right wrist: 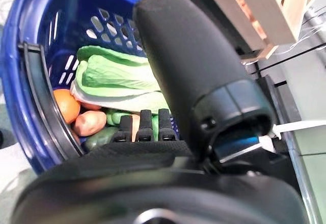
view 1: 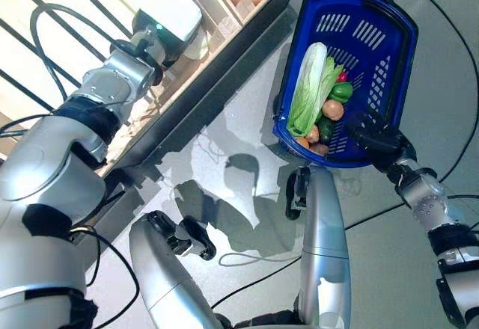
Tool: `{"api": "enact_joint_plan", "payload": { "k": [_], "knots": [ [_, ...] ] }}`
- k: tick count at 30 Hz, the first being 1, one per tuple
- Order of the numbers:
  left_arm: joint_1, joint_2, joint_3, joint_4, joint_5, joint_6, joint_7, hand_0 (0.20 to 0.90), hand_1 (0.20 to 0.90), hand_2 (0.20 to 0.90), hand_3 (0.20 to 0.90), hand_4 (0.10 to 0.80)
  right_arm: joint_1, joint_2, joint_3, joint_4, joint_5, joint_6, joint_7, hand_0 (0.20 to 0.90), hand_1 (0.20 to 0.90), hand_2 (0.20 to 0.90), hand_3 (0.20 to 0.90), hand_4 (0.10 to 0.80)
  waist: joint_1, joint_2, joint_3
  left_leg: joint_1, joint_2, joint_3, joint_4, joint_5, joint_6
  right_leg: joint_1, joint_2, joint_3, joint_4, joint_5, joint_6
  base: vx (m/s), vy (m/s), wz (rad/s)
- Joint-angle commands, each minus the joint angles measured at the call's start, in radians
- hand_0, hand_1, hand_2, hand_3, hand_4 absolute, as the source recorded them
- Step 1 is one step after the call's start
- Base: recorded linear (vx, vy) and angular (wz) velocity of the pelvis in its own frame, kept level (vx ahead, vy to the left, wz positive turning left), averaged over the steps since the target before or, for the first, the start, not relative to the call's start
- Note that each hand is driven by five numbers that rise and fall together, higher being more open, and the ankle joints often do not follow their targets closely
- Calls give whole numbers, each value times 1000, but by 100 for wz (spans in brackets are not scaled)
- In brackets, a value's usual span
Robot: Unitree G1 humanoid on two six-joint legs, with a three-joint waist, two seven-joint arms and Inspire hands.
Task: Put vegetables into the basket
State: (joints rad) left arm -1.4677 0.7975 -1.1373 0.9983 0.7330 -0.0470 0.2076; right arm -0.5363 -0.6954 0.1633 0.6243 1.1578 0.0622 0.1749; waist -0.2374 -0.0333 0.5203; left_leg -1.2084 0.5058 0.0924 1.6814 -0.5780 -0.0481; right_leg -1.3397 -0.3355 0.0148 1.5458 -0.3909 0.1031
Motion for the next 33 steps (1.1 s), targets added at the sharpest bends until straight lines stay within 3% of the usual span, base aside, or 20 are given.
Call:
{"api": "enact_joint_plan", "payload": {
  "k": [1, 9, 14, 20, 24, 27, 31, 33],
  "knots": [
    [21, 45, -18, 135, -12, 41, -102, 300, 300, 300, 300, 400, 7, -6, -100, -49, 74, -62, -10, 900, 900, 900, 900, 800, -21, -29, -51, -104, 27, -153, -59, 26, -131, 10, -102, 90, -97, 71, 81, 32, 27, -4],
    [48, 62, -4, 152, -1, 14, -101, 300, 300, 300, 300, 400, 28, -6, -128, -88, 70, -67, -37, 900, 900, 900, 900, 800, -22, -17, -76, -59, 12, -127, -95, 33, -110, 43, -112, 71, -119, 74, 66, 8, -2, -1],
    [71, 67, 18, 161, -18, -18, -7, 300, 300, 300, 300, 400, 27, 12, -120, -90, 55, -72, -54, 900, 900, 900, 900, 800, -16, -17, -101, -4, 6, -102, -149, 43, -92, 102, -112, 42, -157, 77, 63, 10, -7, 2],
    [116, 73, 66, 147, -41, -135, 112, 300, 300, 300, 300, 400, 27, 36, -96, -95, 9, -76, -59, 900, 900, 900, 900, 800, -9, -11, -147, 174, -3, -17, -328, 101, -72, 302, -107, -28, -316, 93, 62, 64, -21, 15],
    [153, 89, 88, 120, -123, -170, 144, 300, 300, 300, 300, 400, 40, 44, -82, -110, -26, -66, -48, 900, 900, 900, 900, 800, 2, -4, -177, 288, -18, 30, -451, 153, -74, 414, -99, -56, -422, 111, 60, 112, 10, 10],
    [203, 101, 138, 96, -226, -212, 191, 300, 300, 300, 300, 400, 42, 59, -61, -119, -54, -77, -56, 900, 900, 900, 900, 800, 20, -1, -208, 404, -45, 65, -581, 202, -76, 516, -88, -76, -520, 130, 51, 98, 11, -4],
    [283, 112, 264, 36, -354, -292, 218, 300, 300, 300, 300, 400, 54, 90, -40, -147, -98, -85, -74, 900, 900, 900, 900, 800, 50, 1, -238, 547, -85, 96, -732, 251, -68, 652, -72, -100, -630, 144, 33, 101, 7, -7],
    [349, 109, 368, -21, -420, -365, 220, 300, 300, 300, 300, 400, 58, 113, -35, -150, -124, -76, -75, 900, 900, 900, 900, 800, 69, -2, -255, 642, -103, 116, -818, 277, -67, 750, -67, -135, -703, 151, 27, 92, -15, -7]
  ]
}}
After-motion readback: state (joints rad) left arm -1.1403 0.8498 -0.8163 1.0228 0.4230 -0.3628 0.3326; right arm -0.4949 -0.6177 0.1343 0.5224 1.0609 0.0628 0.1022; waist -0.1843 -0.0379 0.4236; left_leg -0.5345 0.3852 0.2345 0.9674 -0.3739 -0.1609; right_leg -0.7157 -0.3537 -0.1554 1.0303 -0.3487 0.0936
